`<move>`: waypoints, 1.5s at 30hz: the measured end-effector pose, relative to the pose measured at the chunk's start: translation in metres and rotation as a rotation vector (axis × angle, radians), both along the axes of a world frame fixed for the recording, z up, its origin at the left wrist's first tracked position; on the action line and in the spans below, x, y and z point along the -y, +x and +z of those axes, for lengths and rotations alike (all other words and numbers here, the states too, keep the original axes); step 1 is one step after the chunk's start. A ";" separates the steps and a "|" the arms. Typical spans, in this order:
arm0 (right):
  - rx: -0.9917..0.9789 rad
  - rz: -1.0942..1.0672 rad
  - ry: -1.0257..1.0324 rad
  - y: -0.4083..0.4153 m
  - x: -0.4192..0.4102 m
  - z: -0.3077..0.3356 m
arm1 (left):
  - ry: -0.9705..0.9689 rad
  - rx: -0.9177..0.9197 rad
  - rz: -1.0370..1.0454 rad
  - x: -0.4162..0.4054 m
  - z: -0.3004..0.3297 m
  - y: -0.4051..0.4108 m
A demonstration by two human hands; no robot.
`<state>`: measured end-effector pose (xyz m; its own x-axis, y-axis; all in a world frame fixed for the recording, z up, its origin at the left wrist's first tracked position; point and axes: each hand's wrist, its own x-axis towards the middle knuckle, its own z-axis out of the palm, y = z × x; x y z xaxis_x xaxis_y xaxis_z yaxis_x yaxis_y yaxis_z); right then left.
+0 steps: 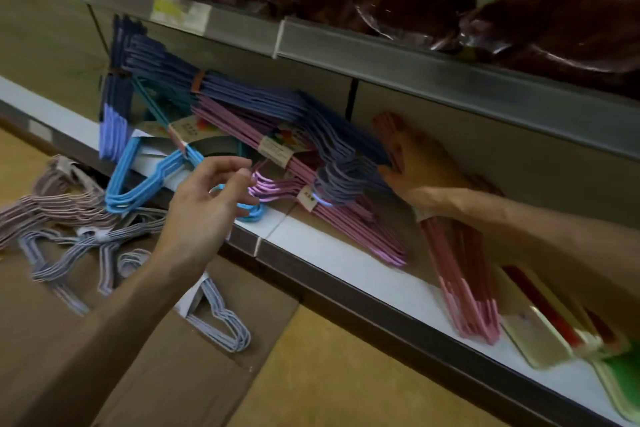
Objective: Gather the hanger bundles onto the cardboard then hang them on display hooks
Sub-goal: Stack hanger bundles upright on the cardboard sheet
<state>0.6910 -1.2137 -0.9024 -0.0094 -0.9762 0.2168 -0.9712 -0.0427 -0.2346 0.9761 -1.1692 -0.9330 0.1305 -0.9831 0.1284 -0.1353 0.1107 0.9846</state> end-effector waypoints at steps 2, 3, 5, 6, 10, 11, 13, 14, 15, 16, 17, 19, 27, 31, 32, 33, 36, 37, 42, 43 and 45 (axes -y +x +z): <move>0.004 -0.182 0.118 -0.026 -0.005 -0.007 | -0.002 -0.017 -0.031 0.002 0.001 -0.013; 0.007 -0.270 0.167 -0.038 -0.008 -0.012 | -0.003 -0.027 -0.048 0.002 0.002 -0.019; 0.052 -0.380 0.228 -0.056 -0.015 -0.023 | -0.005 -0.038 -0.080 0.004 0.005 -0.033; 0.097 -0.408 0.244 -0.060 -0.019 -0.027 | -0.006 -0.043 -0.094 0.006 0.006 -0.040; 0.266 -0.382 0.294 -0.065 -0.034 -0.037 | -0.007 -0.051 -0.141 0.009 0.007 -0.065; 0.343 -0.380 0.328 -0.064 -0.037 -0.043 | -0.010 -0.045 -0.152 0.009 0.005 -0.070; 0.470 -0.411 0.394 -0.067 -0.042 -0.058 | -0.016 -0.016 -0.168 0.009 0.002 -0.077; 0.481 -0.437 0.426 -0.069 -0.043 -0.065 | -0.019 -0.003 -0.175 0.008 0.002 -0.079; 0.493 -0.453 0.442 -0.070 -0.045 -0.071 | -0.020 0.002 -0.181 0.008 0.002 -0.080; 0.503 -0.476 0.447 -0.071 -0.046 -0.074 | -0.019 0.000 -0.186 0.007 0.002 -0.081; 0.514 -0.490 0.439 -0.072 -0.046 -0.076 | -0.016 -0.002 -0.190 0.006 0.003 -0.081; 0.523 -0.519 0.437 -0.072 -0.046 -0.078 | -0.009 0.000 -0.199 0.003 0.004 -0.081; 0.454 -0.550 0.302 -0.064 -0.049 -0.080 | -0.014 0.005 -0.205 0.001 0.009 -0.077; 0.496 -0.529 0.221 -0.059 -0.051 -0.075 | 0.000 0.000 -0.192 0.004 0.006 -0.075; 0.501 -0.513 0.203 -0.058 -0.051 -0.074 | 0.001 0.007 -0.194 0.004 0.005 -0.076; 0.508 -0.497 0.188 -0.056 -0.052 -0.071 | 0.002 0.010 -0.197 0.004 0.005 -0.076; 0.534 -0.426 0.135 -0.053 -0.050 -0.062 | -0.002 0.013 -0.205 0.004 0.005 -0.078; 0.543 -0.403 0.116 -0.051 -0.048 -0.057 | -0.010 0.018 -0.206 0.004 0.006 -0.079; 0.577 -0.260 0.034 -0.044 -0.042 -0.037 | -0.048 -0.012 -0.173 0.006 0.012 -0.077; 0.583 -0.258 0.029 -0.045 -0.043 -0.036 | -0.042 -0.034 -0.154 0.008 0.012 -0.074; 0.587 -0.250 0.026 -0.046 -0.047 -0.036 | -0.017 -0.087 -0.112 0.010 0.012 -0.067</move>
